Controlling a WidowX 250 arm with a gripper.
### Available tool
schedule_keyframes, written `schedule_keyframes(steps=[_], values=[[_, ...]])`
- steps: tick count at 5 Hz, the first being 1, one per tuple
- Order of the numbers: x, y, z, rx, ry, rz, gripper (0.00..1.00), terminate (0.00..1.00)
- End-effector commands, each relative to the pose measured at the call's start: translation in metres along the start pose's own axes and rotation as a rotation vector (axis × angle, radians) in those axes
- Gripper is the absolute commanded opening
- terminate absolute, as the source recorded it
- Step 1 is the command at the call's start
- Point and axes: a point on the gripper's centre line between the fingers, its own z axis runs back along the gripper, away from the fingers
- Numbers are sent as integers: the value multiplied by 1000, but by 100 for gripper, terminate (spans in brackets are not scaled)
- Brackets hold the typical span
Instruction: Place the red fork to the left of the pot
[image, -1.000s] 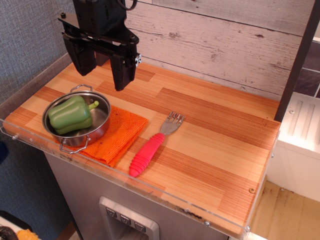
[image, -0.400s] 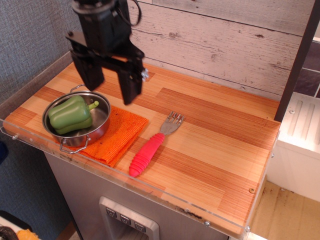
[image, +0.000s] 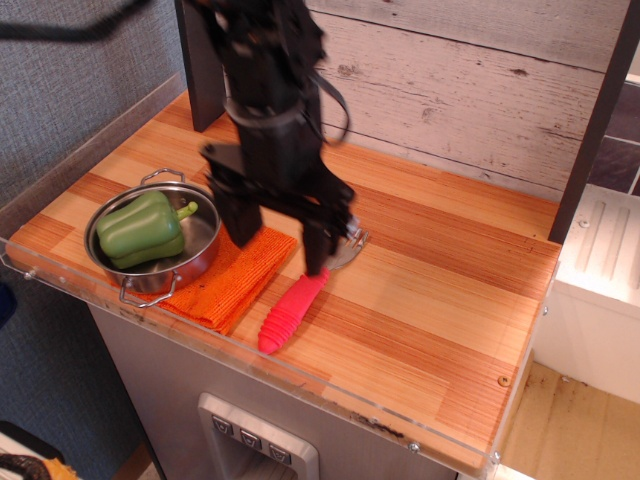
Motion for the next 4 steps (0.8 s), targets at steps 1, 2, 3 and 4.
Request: schedule_keyframes(steps=[1, 2, 3, 4], values=[[5, -1, -23, 102, 26, 107, 100, 0], [0, 5, -38, 108, 52, 137, 100, 0], [0, 9, -47, 104, 70, 138, 100, 0], [0, 11, -50, 100, 71, 137, 100, 0]])
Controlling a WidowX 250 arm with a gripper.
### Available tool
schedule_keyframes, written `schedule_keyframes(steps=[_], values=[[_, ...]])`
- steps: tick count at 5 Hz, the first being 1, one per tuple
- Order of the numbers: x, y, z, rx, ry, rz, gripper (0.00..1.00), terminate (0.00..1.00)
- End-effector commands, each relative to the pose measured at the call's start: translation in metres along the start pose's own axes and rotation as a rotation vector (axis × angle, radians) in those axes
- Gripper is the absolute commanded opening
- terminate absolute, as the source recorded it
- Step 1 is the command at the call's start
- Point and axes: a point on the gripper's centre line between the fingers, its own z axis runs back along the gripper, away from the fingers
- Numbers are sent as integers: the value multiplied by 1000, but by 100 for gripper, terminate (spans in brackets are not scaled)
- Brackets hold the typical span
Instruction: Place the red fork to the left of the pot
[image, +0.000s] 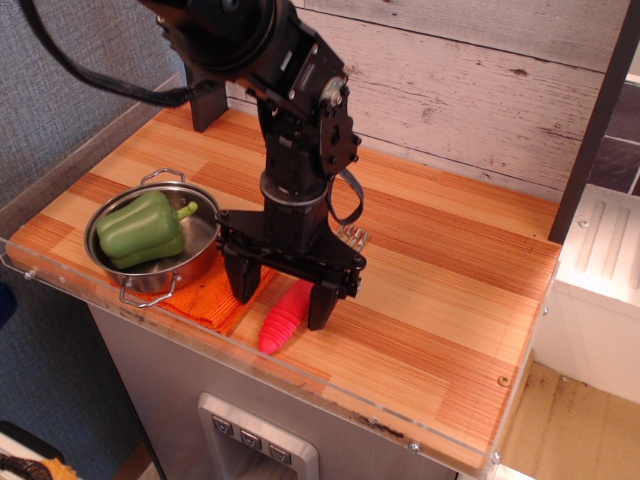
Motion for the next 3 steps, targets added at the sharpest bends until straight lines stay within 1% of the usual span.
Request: schedule_keyframes(steps=[1, 2, 3], values=[[5, 2, 2, -17, -37, 0, 0, 0], [4, -1, 5, -21, -36, -22, 100, 0], [4, -2, 6, -15, -37, -27, 100, 0]])
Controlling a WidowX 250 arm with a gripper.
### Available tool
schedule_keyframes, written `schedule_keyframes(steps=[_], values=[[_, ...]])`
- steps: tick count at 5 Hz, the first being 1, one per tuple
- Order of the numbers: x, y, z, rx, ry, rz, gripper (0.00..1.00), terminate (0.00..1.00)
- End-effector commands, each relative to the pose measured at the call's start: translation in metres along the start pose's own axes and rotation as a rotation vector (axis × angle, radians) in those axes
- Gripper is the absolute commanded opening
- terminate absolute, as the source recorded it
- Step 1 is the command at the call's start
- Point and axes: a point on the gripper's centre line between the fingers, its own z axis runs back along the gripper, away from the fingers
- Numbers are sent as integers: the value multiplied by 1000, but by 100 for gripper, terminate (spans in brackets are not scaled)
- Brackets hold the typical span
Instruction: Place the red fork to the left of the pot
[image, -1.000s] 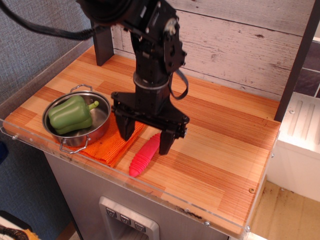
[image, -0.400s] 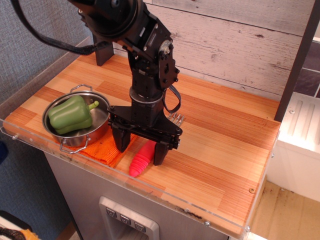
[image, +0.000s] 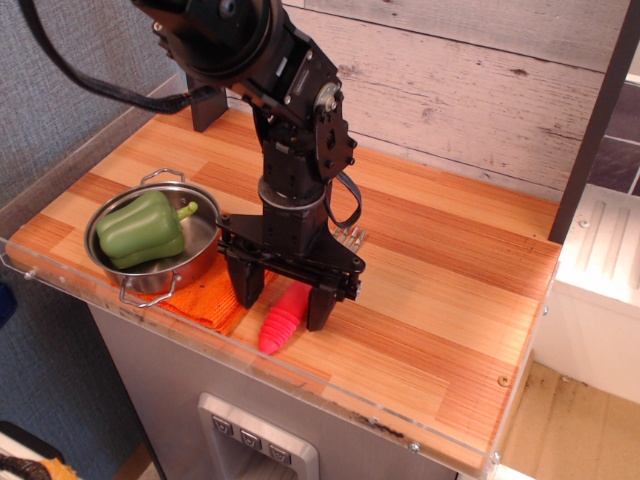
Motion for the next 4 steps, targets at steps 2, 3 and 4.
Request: schedule_keyframes(steps=[2, 3, 4], values=[[1, 0, 0, -5, -26, 10, 0, 0], [1, 1, -1, 0, -30, 6, 0, 0], [5, 4, 4, -15, -47, 6, 0, 0]])
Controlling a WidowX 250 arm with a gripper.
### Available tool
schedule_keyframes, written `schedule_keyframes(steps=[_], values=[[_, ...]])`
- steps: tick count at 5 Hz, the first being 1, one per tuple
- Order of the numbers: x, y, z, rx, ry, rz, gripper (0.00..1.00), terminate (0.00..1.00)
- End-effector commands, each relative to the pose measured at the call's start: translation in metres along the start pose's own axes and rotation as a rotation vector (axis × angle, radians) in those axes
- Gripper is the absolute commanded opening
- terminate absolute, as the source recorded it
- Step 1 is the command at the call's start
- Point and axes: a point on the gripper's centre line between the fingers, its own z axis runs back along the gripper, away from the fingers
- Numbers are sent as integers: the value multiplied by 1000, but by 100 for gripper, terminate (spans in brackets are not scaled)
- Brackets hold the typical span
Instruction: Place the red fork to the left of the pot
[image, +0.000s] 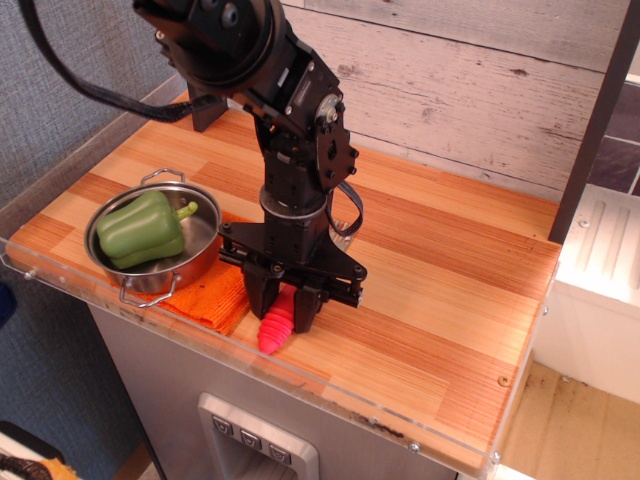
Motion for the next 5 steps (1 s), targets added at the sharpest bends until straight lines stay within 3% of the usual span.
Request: schedule_keyframes(steps=[1, 2, 3, 4, 5], values=[[19, 21, 43, -38, -133, -43, 0, 0], [41, 57, 83, -84, -264, -84, 0, 0], [51, 104, 100, -83, -298, -97, 0, 0], [54, 150, 90, -17, -221, -171, 0, 0], [49, 187, 80, 84, -145, -125, 0, 0]])
